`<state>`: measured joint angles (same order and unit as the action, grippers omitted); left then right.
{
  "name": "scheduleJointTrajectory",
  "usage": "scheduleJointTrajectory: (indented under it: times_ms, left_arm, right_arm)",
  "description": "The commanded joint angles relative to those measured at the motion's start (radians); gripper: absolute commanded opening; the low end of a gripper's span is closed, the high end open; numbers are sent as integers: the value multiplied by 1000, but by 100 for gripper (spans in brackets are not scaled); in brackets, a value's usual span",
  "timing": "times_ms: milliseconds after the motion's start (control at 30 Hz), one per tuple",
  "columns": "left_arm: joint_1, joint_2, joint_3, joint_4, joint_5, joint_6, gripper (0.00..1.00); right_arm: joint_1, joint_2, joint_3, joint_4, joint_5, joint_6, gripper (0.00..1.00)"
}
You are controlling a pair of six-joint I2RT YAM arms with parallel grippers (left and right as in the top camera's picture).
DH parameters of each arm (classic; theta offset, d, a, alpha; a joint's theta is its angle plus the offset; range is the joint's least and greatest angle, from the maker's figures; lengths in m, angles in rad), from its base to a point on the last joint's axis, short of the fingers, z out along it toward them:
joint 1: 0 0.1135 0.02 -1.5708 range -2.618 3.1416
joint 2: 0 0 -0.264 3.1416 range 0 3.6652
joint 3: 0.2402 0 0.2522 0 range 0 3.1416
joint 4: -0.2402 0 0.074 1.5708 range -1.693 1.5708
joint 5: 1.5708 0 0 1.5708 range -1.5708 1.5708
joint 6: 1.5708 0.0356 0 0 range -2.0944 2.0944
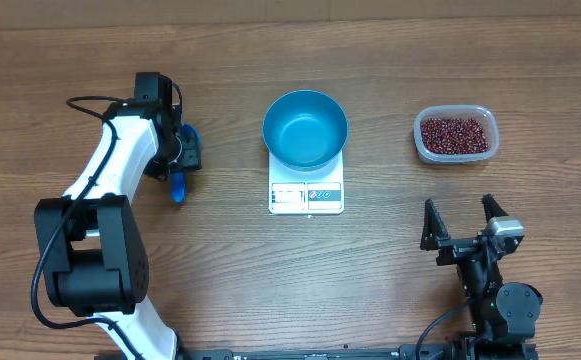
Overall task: Scoop item into bowl and weigh 150g on scale
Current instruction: 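Close the left gripper on the blue scoop handle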
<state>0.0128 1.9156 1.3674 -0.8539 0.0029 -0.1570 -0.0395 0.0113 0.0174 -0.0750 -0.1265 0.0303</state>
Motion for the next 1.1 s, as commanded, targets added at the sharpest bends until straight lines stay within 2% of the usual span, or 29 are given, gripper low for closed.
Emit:
scheduleJointTrajectory:
  times_ms: [0,233,433,767,1067]
  left_arm:
    - [-2,14,-9,6,-14,-5,54]
    - [0,54,-9,17,-14,-8,55]
    - [0,76,-9,37,-13,-16,50]
    - [0,76,3,41,-10,-27,47]
    - [0,72,5,38,2,-27,37]
  right_arm:
    - [-3,-8,-10,5,-3,-1,100]
    - [-3,-8,-10,5,-2,-1,100]
    - [-3,-8,-10,4,-2,-1,100]
    - [-3,-8,-10,4,-3,-1,100]
    - [-3,-8,-10,4,-2,-1,100]
